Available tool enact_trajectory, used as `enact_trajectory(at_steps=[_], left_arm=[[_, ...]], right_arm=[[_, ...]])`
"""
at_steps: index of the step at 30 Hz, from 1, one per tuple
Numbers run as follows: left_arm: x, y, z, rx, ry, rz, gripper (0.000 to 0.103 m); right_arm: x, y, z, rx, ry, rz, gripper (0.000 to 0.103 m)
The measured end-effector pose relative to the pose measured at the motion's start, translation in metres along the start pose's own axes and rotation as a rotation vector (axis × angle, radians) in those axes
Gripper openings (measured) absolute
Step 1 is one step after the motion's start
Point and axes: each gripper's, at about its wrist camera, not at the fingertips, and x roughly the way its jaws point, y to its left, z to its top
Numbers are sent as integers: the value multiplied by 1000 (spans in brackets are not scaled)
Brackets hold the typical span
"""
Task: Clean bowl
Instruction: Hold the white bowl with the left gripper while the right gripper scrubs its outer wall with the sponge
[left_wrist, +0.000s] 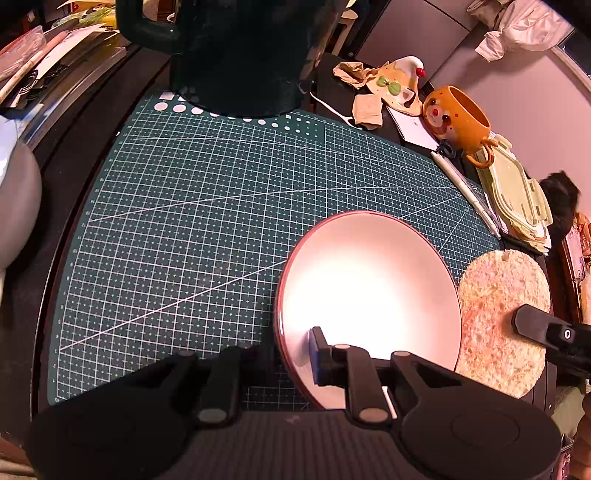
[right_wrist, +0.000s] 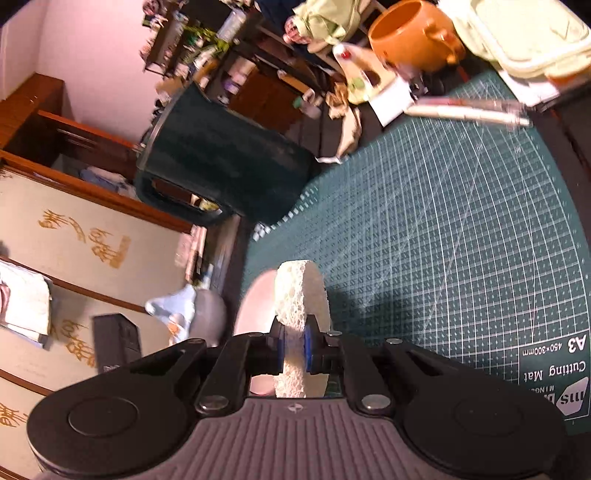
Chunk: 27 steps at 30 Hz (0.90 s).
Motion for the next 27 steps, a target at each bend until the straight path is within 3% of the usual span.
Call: enact_trajectory(at_steps=[8, 18, 27], left_arm=[[0, 0, -1, 1, -1, -2, 17], [0, 1, -1, 1, 1, -2, 17], [-1, 0, 0, 4, 0, -1, 17]], right_arm=[[34, -13, -10, 20, 108, -75, 10], [-2, 1, 1, -4, -3, -10, 10], [26, -10, -8, 12, 83, -67, 10]])
